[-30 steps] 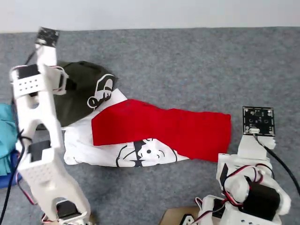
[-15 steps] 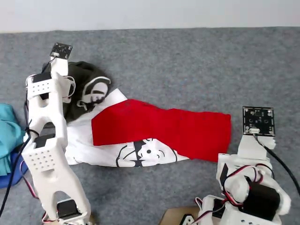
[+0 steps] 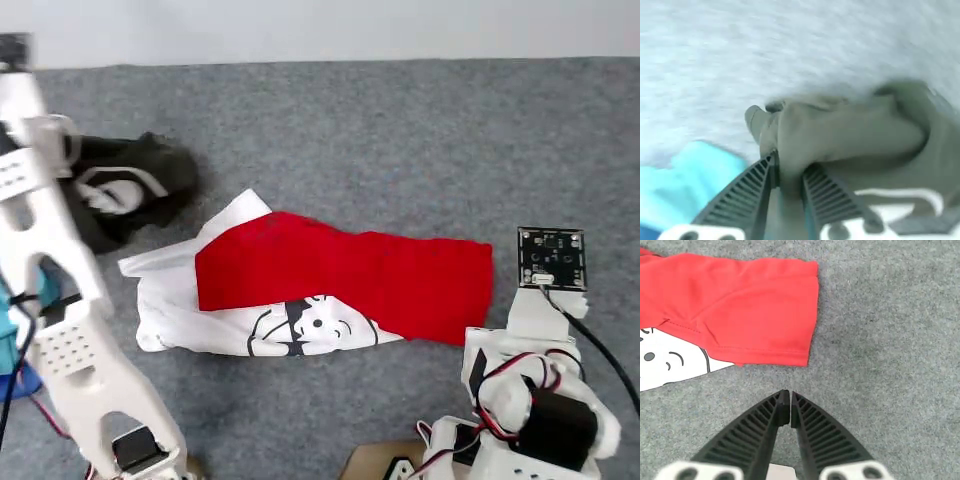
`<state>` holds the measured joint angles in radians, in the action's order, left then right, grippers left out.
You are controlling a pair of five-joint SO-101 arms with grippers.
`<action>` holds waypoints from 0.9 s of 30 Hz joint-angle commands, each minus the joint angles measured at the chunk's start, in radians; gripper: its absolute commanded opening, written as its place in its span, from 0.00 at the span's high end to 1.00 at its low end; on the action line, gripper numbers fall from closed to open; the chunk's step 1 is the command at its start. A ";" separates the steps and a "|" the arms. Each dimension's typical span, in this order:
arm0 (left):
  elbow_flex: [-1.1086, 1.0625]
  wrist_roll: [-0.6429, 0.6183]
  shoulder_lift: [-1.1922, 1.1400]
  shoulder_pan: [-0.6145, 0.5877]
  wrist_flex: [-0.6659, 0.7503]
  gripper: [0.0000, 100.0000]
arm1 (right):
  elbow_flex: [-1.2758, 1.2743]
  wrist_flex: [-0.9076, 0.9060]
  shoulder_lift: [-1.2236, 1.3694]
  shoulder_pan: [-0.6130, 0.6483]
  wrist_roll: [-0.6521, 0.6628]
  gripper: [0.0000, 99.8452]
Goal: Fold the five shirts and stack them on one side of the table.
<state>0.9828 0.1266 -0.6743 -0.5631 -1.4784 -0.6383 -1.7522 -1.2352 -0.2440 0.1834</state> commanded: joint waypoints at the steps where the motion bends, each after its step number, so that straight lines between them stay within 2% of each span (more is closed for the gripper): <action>1: 0.156 -0.012 0.008 -0.087 -0.060 1.00 | 0.006 -0.028 -0.001 -0.005 0.009 0.98; 7: 0.239 -0.012 0.005 -0.201 -0.087 1.00 | 0.006 -0.027 -0.001 -0.005 0.009 0.98; 20: 0.277 -0.080 0.008 -0.285 -0.084 0.99 | 0.006 -0.027 -0.001 -0.005 0.009 0.98; 23: 0.278 -0.086 0.015 -0.290 -0.089 0.93 | 0.006 -0.027 -0.001 -0.005 0.009 0.98; 27: 0.317 -0.163 0.025 -0.307 -0.109 0.78 | 0.006 -0.027 -0.001 -0.005 0.009 0.98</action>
<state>1.2375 0.0100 -0.6851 -0.8562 -1.5689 -0.6383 -1.7522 -1.2352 -0.2440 0.1834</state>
